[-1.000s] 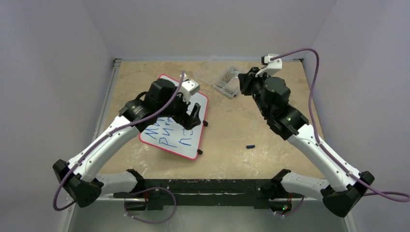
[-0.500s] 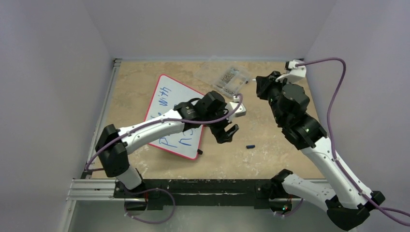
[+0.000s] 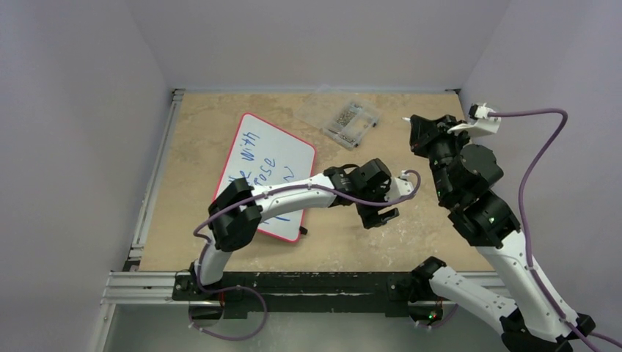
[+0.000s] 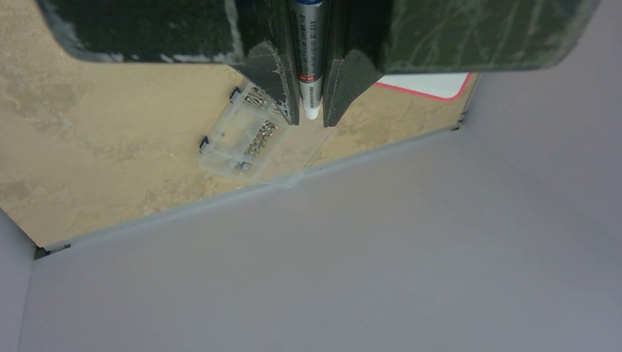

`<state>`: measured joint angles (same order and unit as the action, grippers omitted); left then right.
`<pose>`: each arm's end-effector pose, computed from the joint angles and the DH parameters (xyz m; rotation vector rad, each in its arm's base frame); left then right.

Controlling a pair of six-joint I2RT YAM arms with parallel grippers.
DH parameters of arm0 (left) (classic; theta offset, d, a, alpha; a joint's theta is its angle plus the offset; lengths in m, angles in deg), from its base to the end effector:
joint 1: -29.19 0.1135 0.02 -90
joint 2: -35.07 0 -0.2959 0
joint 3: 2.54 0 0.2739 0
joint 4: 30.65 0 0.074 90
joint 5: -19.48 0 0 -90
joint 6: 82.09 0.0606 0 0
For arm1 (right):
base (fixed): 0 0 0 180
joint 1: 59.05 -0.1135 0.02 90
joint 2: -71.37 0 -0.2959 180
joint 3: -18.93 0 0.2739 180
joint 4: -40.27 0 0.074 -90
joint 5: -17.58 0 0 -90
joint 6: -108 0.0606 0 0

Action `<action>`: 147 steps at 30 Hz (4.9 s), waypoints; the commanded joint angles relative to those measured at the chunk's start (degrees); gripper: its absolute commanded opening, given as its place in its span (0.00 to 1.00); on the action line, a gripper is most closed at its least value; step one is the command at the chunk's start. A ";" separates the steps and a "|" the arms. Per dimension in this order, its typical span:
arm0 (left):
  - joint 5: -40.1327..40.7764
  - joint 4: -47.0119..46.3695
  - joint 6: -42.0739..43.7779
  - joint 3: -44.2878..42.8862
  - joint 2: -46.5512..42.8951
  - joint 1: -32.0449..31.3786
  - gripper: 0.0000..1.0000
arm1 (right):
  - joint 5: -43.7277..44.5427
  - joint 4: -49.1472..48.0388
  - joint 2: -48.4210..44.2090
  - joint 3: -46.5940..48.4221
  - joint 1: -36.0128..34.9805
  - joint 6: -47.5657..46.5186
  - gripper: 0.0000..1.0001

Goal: Write a sentence on the whiteboard
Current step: Pick up the pen cap from the center of the board, then insert the whiteboard marker without the cap into the pen cap.

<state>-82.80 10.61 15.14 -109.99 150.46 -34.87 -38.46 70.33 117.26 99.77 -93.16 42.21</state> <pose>0.2094 -0.4599 0.2421 1.5554 1.9954 -0.6866 0.1534 0.0630 0.4935 0.3515 1.4703 0.3788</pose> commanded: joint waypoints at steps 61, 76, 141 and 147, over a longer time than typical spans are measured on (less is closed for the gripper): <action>-2.94 5.24 -5.04 -8.37 8.30 -2.02 0.00 | -1.33 -1.82 -2.67 2.82 0.09 -0.81 0.00; -10.21 5.95 -6.70 7.80 -19.94 6.62 0.00 | -5.24 -1.99 1.07 4.41 0.10 0.18 0.00; -6.04 2.83 -2.12 25.28 -56.70 19.05 0.00 | -69.57 -17.06 14.31 -7.29 0.09 4.92 0.00; -6.23 2.78 -2.19 25.37 -56.51 19.03 0.00 | -69.90 -16.90 14.47 -7.27 0.09 4.84 0.00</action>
<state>-87.93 15.90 12.10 -84.71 94.03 -16.18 -106.68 55.42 131.88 92.64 -93.16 46.56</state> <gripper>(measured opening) 0.052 0.092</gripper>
